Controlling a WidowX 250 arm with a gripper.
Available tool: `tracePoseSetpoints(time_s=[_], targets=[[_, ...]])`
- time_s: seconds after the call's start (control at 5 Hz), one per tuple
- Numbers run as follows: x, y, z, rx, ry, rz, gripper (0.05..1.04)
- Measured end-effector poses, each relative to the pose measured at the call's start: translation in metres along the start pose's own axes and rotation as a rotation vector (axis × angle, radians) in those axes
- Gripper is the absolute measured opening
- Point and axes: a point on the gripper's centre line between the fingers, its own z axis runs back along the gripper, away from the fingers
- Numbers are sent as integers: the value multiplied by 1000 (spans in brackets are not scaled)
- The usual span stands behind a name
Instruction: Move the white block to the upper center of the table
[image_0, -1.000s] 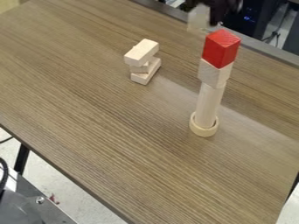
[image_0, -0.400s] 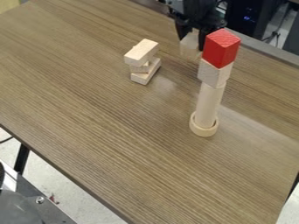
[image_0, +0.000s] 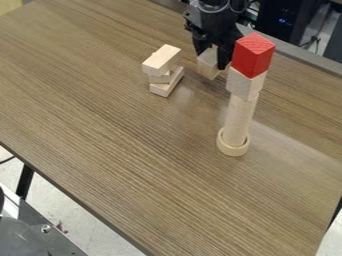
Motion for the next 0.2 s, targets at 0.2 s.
tracePoseSetpoints(time_s=[0.2], targets=[[-9,-2,-15,-16,39,-4,558]])
